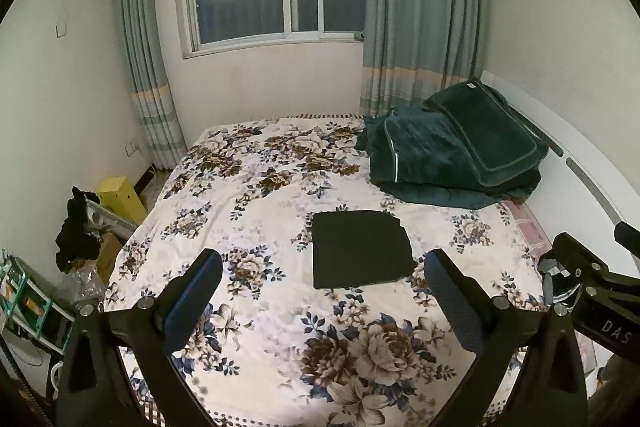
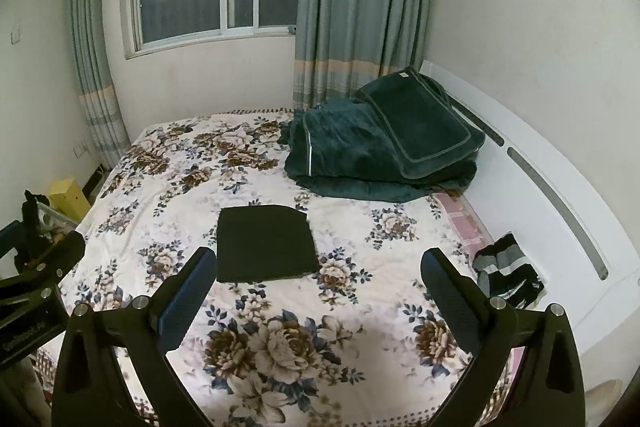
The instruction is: Fold small clothes
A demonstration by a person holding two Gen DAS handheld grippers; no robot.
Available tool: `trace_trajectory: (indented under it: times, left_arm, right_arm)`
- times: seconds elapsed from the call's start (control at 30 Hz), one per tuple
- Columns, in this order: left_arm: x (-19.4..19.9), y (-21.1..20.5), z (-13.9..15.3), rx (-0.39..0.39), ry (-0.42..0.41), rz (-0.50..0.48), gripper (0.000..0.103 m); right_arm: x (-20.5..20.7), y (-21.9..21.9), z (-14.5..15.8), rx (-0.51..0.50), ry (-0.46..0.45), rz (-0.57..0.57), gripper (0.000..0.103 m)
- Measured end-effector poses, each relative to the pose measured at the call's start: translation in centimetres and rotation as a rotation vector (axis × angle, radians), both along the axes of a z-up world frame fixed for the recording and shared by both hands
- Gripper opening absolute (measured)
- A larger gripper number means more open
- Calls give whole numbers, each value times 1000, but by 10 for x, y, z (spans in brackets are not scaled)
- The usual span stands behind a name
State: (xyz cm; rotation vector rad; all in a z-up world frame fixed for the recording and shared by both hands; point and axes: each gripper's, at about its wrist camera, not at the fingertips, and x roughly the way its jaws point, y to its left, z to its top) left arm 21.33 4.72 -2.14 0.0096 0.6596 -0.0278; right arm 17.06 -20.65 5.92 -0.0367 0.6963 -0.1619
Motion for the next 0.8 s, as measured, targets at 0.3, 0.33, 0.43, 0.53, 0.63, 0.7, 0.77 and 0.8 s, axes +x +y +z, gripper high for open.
trace_trajectory:
  times: [0.3,0.33,0.43,0.53,0.63,0.7,0.77,0.8]
  left_arm:
    - [1,2,7,0,-7,3,103]
    - [1,2,9,-2,-9,2,103]
    - [-1,2,11,0,-14,6,103]
    - [-1,3,14,0,-15,8,103]
    - [-2,2,15,4,-18,15,103]
    - [-3,2,17,2,-19,14,103]
    - [-4,2,18,6,-23,21,103]
    - [-5,2,18,4,-25,21,103]
  right_arm:
    - [4,-1,3,10,5,10,103]
    - [3,-1,3,9,4,9,103]
    - [4,-1,3,11,5,10,103]
    - [6,0,5,11,2,14,103]
    - [5,1,5,10,1,14,103]
    - [4,1,6,14,5,15,103]
    - [5,2,8,13,4,20,103]
    - [4,2,7,11,4,16,103]
